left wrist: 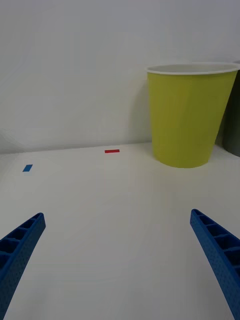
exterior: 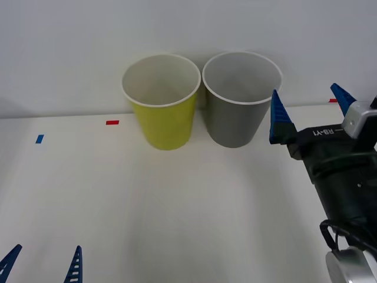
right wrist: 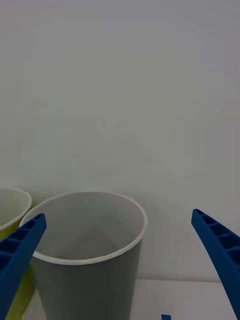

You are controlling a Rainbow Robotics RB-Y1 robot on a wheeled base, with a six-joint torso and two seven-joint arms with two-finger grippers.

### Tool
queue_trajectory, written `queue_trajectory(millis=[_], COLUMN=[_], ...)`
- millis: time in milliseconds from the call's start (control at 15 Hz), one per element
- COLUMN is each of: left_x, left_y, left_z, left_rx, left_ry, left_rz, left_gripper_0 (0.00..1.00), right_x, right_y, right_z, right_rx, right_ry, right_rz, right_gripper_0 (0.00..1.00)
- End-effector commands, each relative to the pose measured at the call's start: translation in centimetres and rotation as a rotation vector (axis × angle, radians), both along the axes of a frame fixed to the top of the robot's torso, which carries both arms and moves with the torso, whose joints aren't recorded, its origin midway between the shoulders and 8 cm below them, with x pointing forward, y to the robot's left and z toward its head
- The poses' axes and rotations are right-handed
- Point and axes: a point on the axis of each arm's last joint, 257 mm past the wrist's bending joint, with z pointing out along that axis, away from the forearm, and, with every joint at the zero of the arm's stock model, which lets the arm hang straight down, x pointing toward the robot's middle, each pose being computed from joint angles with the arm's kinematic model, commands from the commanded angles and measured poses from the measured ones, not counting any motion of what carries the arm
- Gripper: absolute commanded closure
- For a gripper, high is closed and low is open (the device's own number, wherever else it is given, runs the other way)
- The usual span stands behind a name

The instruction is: Put cans in the gray bin and PET bottles in the light green bin.

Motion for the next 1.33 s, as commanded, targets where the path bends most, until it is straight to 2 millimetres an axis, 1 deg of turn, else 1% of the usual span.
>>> queue_trajectory(millis=[67, 200, 267, 467, 600, 667, 733, 867, 1067, 1200, 1333], left_x=[0.0, 0.0, 0.0, 0.0, 0.0, 0.0, 0.0, 0.0, 0.0, 0.0, 0.0], left_y=[0.0, 0.0, 0.0, 0.0, 0.0, 0.0, 0.0, 0.0, 0.0, 0.0, 0.0], left_z=[0.0, 0.0, 0.0, 0.0, 0.0, 0.0, 0.0, 0.0, 0.0, 0.0, 0.0], left_rx=[0.000, 0.000, 0.000, 0.000, 0.000, 0.000, 0.000, 0.000, 0.000, 0.000, 0.000], left_ry=[0.000, 0.000, 0.000, 0.000, 0.000, 0.000, 0.000, 0.000, 0.000, 0.000, 0.000], left_rz=[0.000, 0.000, 0.000, 0.000, 0.000, 0.000, 0.000, 0.000, 0.000, 0.000, 0.000], left_gripper_0=[0.00, 0.00, 0.00, 0.00, 0.00, 0.00, 0.00, 0.00, 0.00, 0.00, 0.00], right_x=[-1.3, -2.6, -3.5, -5.7, -6.2, -6.4, -7.2, -8.3, -9.8, -11.4, -13.2], right_y=[-0.7, -1.5, -2.4, -3.8, -4.7, -4.8, -4.9, -5.2, -5.1, -4.7, -4.5], right_z=[-4.2, -5.8, -7.0, -9.1, -9.9, -10.0, -10.5, -11.0, -11.6, -12.1, -13.5], right_rx=[0.005, -0.019, -0.032, -0.021, -0.043, -0.046, -0.045, -0.047, -0.019, 0.001, 0.030], right_ry=[-0.003, 0.020, 0.046, 0.082, 0.103, 0.106, 0.114, 0.118, 0.129, 0.130, 0.144], right_rz=[0.046, 0.042, 0.029, 0.000, -0.017, -0.016, -0.021, -0.033, -0.034, -0.036, -0.035], right_gripper_0=[0.00, 0.00, 0.00, 0.00, 0.00, 0.00, 0.00, 0.00, 0.00, 0.00, 0.00])
